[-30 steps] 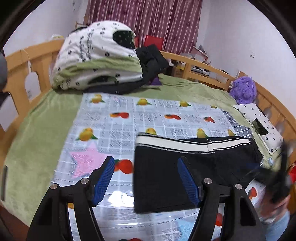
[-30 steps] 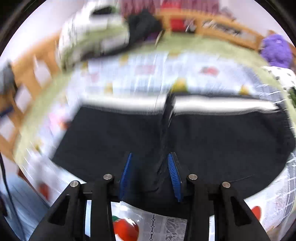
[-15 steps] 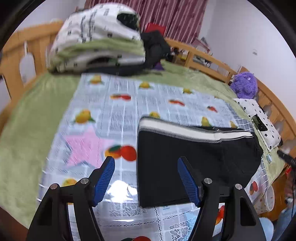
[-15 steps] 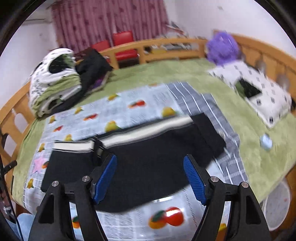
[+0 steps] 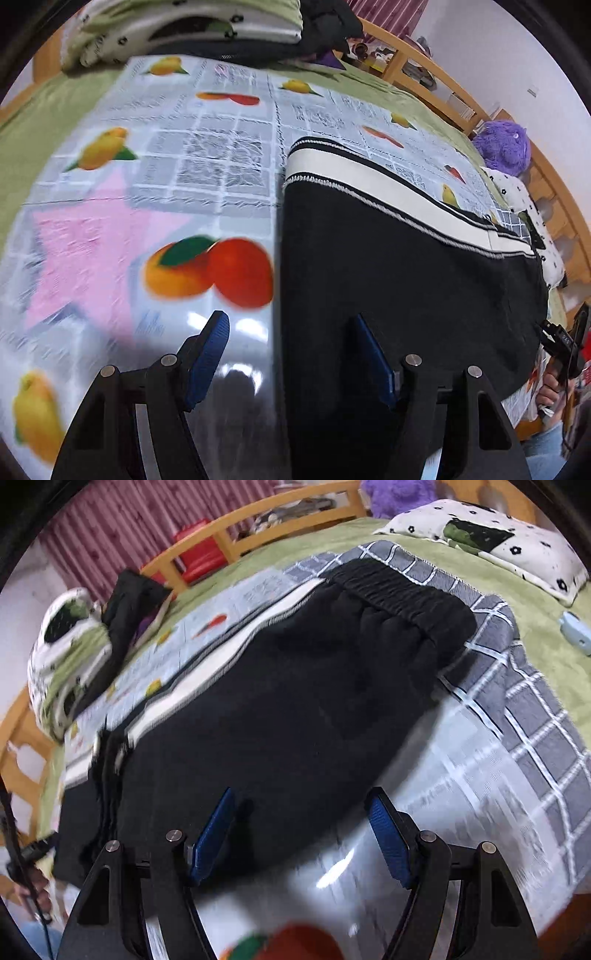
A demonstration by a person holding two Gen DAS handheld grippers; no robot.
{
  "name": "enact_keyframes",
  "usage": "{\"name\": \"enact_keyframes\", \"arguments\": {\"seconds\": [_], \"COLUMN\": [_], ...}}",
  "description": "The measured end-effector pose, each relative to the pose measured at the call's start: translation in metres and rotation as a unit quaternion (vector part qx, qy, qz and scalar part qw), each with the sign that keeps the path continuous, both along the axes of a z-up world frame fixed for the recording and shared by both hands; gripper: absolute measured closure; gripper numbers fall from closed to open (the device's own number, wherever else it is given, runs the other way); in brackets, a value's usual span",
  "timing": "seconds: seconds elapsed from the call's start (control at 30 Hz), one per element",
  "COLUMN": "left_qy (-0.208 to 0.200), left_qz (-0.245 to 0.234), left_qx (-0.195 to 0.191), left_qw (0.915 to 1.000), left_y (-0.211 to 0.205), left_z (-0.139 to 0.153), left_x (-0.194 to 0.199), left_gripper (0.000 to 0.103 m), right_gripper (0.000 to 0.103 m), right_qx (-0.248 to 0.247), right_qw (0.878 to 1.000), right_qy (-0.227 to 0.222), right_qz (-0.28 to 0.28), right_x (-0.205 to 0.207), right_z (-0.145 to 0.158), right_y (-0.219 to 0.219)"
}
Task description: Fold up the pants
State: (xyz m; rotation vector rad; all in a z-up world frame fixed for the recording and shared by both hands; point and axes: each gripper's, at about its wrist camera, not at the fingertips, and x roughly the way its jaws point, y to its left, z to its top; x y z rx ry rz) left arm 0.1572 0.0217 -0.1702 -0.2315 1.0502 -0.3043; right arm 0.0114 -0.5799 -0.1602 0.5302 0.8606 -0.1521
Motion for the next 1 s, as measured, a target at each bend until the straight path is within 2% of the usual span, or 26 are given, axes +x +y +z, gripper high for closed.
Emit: {"name": "enact_keyframes", "arguments": {"seconds": [0.13,0.2,0.27,0.3,0.33,0.37,0.4,0.47,0.57,0.67,0.73,0.8,0.9,0.93,0.97,1.0], "left_qy": [-0.003,0.006,0.014,0.019,0.025,0.031,0.033,0.023,-0.013,-0.028,-0.041,-0.045,-0.030,-0.022,-0.013,-0.006], "left_qz": [-0.033,-0.040,-0.041,-0.040,-0.039,-0.037,-0.037,-0.036,-0.043,-0.020,0.012,0.035,0.064,0.073,0.082,0.097], "left_qx": [-0.052,-0.072,-0.067,-0.065,-0.066,-0.072,-0.093,-0.117,-0.102,-0.114,-0.079,-0.038,0.019,0.035,0.051,0.073], "left_qw": [0.9981,0.9966,0.9968,0.9969,0.9968,0.9962,0.9944,0.9922,0.9938,0.9928,0.9959,0.9976,0.9973,0.9965,0.9952,0.9926], "left_y": [-0.010,-0.015,-0.021,-0.023,-0.023,-0.020,-0.015,-0.007,0.005,0.044,0.074,0.094,0.111,0.113,0.115,0.116], "left_z": [-0.004,-0.007,-0.008,-0.008,-0.007,-0.005,-0.002,0.011,0.041,0.069,0.084,0.087,0.071,0.061,0.052,0.045], "left_x": [0.029,0.041,0.050,0.054,0.057,0.060,0.062,0.063,0.063,0.065,0.063,0.059,0.056,0.055,0.052,0.049], "left_gripper": [0.038,0.052,0.061,0.068,0.074,0.088,0.092,0.093,0.093,0.093,0.093,0.093,0.092,0.090,0.082,0.074], "right_gripper": [0.033,0.034,0.036,0.040,0.058,0.074,0.076,0.083,0.086,0.087,0.087,0.087,0.082,0.076,0.071,0.071], "right_qx": [0.033,0.036,0.029,0.016,-0.004,-0.023,-0.027,-0.030,-0.022,-0.007,0.032,0.058,0.044,0.038,0.038,0.045], "right_qw": [0.999,0.999,0.999,0.999,0.999,0.998,0.998,0.998,0.999,1.000,0.997,0.992,0.986,0.986,0.985,0.985], "right_qy": [-0.007,-0.010,-0.004,0.003,0.015,0.027,0.027,0.014,-0.009,-0.021,-0.027,-0.017,0.021,0.035,0.044,0.044], "right_qz": [-0.013,-0.022,-0.031,-0.038,-0.044,-0.046,-0.047,-0.053,-0.038,0.000,0.057,0.111,0.156,0.161,0.162,0.163], "right_x": [0.021,0.030,0.038,0.042,0.047,0.051,0.052,0.052,0.056,0.068,0.079,0.088,0.100,0.101,0.100,0.095], "right_z": [-0.007,-0.008,-0.007,-0.006,-0.005,-0.004,-0.001,0.012,0.033,0.046,0.045,0.036,0.010,0.001,-0.004,-0.007], "right_y": [-0.013,-0.017,-0.016,-0.014,-0.012,-0.009,-0.007,-0.001,0.015,0.041,0.068,0.094,0.127,0.132,0.133,0.129]}}
